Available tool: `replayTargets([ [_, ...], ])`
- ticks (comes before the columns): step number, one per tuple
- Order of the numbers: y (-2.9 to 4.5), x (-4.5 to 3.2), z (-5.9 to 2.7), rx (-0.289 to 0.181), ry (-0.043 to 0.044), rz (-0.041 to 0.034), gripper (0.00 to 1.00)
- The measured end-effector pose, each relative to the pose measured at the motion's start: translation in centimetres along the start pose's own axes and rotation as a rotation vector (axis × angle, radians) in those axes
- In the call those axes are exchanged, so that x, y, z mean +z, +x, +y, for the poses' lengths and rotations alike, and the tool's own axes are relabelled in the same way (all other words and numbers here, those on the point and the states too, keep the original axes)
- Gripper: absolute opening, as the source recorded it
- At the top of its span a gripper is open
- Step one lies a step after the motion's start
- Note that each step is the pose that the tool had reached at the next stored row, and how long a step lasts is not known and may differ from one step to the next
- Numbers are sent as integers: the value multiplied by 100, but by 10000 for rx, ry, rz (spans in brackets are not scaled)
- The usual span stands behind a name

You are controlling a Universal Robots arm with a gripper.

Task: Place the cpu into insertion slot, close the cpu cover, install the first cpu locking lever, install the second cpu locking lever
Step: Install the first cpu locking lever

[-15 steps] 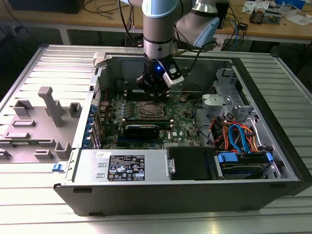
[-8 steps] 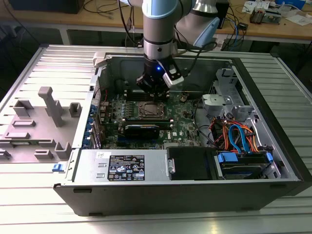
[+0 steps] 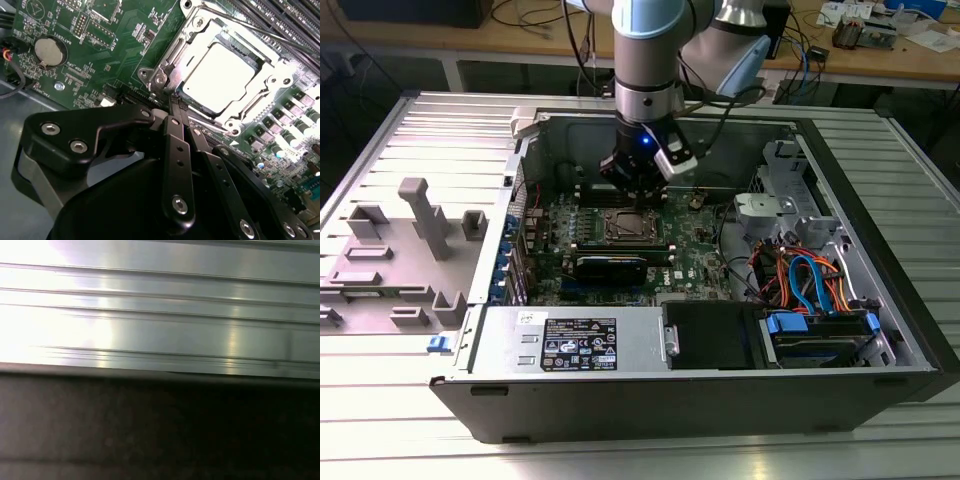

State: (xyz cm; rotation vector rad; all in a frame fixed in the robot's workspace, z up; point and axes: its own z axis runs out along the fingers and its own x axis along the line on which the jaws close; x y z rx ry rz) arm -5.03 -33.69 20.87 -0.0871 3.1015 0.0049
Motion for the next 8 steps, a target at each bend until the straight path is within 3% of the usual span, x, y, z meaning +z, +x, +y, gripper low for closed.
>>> replayTargets([
  [8, -8, 14, -1, 0, -1, 1, 11],
])
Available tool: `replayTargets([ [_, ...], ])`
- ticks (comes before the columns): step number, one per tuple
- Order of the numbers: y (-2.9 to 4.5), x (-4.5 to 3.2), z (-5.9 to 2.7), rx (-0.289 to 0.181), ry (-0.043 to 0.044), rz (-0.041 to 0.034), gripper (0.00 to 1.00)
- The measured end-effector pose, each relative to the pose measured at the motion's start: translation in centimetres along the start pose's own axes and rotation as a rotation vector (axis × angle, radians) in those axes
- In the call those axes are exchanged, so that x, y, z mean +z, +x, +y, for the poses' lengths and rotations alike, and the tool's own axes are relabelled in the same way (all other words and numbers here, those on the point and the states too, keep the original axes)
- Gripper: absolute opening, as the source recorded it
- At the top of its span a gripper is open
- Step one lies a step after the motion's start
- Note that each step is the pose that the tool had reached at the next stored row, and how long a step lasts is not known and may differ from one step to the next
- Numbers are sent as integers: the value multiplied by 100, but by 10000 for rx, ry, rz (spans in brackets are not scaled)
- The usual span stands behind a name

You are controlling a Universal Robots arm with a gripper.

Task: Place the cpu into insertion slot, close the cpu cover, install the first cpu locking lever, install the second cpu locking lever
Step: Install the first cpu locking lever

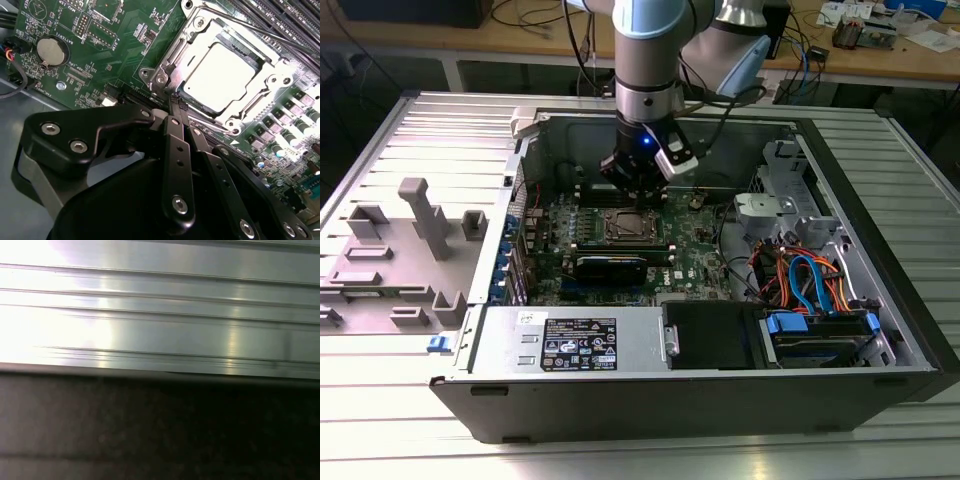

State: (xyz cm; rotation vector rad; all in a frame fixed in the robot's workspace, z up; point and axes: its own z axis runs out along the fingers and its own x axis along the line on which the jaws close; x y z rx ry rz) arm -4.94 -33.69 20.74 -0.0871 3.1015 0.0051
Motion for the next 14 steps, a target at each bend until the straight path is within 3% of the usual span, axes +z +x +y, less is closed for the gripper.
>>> replayTargets([
  [14, -4, 32, -5, 0, 0, 0, 11],
])
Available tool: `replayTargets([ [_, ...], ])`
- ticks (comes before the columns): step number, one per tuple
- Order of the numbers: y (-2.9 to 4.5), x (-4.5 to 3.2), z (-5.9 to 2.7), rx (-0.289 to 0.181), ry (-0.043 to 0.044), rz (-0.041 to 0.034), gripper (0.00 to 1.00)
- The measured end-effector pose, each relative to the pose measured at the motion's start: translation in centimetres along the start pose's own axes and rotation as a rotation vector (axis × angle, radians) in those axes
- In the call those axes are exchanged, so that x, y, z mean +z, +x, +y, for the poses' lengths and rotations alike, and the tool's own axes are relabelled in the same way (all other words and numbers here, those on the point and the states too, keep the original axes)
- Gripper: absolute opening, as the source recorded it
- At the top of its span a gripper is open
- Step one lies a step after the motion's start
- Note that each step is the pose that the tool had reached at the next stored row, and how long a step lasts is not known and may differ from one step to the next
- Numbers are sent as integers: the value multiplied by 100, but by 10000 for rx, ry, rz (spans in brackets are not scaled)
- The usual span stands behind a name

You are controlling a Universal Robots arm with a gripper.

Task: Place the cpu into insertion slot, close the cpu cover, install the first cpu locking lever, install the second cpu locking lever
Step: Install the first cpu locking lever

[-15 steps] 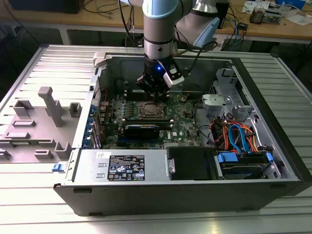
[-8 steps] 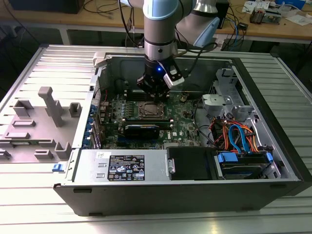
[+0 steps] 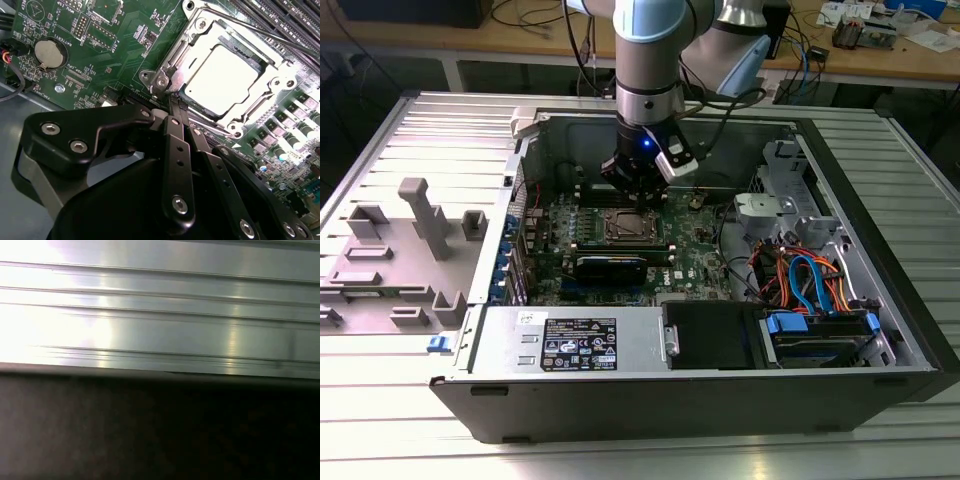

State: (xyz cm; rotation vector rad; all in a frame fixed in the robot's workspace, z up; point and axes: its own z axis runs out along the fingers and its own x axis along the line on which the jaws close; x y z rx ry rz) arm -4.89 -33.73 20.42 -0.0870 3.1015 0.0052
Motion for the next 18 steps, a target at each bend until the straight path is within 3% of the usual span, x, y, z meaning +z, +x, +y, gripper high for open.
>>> replayTargets([
  [4, -1, -14, 1, 0, -3, -1, 11],
  [6, -1, -13, -51, -1, 1, 2, 11],
  [18, -1, 32, -51, -1, -3, 2, 11],
])
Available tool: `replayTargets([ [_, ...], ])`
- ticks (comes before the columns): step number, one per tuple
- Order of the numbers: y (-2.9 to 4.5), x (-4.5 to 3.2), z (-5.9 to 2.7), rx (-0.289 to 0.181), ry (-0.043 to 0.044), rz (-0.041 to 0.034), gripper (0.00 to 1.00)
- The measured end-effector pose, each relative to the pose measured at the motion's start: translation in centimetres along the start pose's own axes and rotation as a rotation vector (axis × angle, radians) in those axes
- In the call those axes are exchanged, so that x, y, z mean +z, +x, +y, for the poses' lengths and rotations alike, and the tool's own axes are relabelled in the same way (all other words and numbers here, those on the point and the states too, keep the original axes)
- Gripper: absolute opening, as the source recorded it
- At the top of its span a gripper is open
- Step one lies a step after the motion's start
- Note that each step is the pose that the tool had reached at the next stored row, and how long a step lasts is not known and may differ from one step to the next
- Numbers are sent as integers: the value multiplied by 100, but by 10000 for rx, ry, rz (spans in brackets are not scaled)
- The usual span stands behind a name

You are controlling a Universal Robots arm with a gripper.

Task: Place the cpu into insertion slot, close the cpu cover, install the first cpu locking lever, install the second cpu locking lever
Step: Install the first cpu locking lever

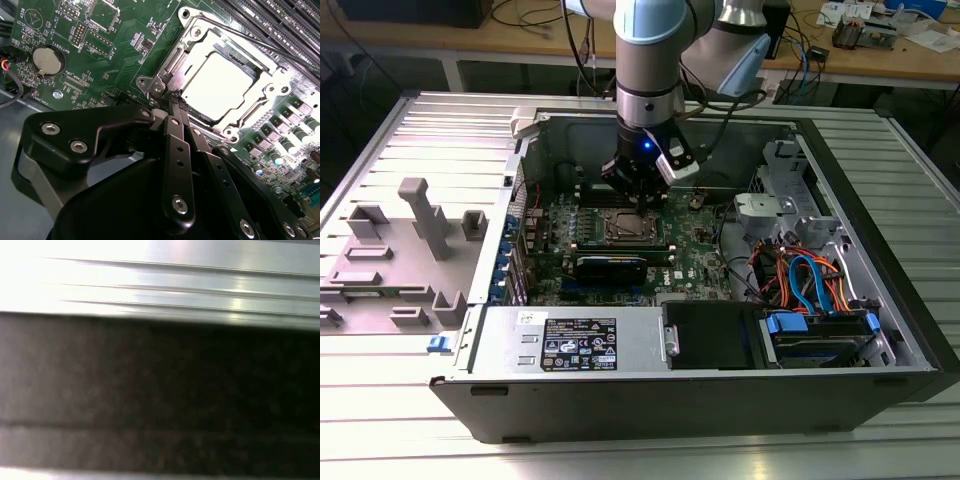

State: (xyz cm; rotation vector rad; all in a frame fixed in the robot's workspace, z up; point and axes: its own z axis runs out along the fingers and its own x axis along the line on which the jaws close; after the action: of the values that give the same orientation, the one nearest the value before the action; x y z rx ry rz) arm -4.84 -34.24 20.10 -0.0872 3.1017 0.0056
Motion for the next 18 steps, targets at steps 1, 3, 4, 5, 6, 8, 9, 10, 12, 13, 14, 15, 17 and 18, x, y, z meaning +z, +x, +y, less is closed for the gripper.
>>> replayTargets([
  [1, 0, 0, 1, 2, -21, -2, 11],
  [3, 2, -5, 0, 2, -72, 1, 11],
  [4, 4, -9, -2, 2, -87, 5, 11],
  [5, 3, -8, 2, 4, -113, 5, 11],
  [6, 0, -4, 9, 6, -168, -6, 11],
  [8, 0, -13, 7, 5, -228, -8, 11],
  [9, -2, -17, 10, 6, -276, -18, 11],
  [10, -3, -24, 12, 7, -296, -24, 11],
  [12, -4, -59, 11, 7, -297, -19, 11],
  [13, -4, -81, 10, 6, -295, -16, 11],
  [14, -5, -94, 10, 6, -303, -18, 11],
  [15, -5, -100, 10, 6, -312, -17, 11],
  [17, -7, -100, 10, 7, -349, -20, 11],
  [18, -8, -100, 9, 8, -350, -20, 11],
])
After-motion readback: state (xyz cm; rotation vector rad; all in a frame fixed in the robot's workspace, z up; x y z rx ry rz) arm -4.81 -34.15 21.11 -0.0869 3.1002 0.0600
